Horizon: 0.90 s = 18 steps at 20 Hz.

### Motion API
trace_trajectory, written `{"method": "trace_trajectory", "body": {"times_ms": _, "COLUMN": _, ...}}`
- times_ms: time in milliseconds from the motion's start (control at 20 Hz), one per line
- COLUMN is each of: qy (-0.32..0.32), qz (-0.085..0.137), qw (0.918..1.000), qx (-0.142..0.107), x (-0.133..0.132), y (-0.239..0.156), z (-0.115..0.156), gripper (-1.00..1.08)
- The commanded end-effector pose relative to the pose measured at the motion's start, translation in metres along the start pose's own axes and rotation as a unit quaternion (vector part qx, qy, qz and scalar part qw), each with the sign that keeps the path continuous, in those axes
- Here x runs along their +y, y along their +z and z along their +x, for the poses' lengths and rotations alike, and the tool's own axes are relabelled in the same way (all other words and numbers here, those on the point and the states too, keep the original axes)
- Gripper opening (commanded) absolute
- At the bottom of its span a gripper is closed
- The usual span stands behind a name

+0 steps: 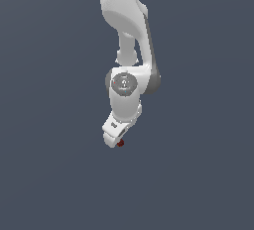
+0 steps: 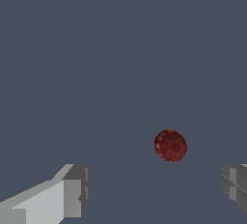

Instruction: Pick up the object and move it to a goal position.

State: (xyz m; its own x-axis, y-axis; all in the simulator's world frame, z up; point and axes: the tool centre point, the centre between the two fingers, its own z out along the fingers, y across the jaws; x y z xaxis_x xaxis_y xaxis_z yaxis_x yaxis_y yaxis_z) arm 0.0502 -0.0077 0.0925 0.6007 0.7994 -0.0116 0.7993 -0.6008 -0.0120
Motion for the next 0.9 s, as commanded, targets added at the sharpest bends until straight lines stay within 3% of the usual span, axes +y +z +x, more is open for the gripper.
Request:
{"method": "trace_trajectory", "body": {"times_ms": 0, "qy": -0.033, "qz": -0.001, "qw": 0.9995, "qx": 0.001, "x": 0.006, "y": 0.005, "z": -0.001, "gripper": 1.00}}
{"method": "trace_trajectory", "body": {"times_ms": 450, "qy": -0.128, "qz": -0.005, "qw": 0.9917, "qx": 0.003, "x": 0.024, "y": 0.018, "z": -0.004, "gripper": 1.00}}
{"method": "trace_trajectory", "body": {"times_ms": 850, "qy": -0.169, "qz": -0.007, "qw": 0.9855, "qx": 0.005, "x": 0.032, "y": 0.024, "z": -0.006, "gripper": 1.00}}
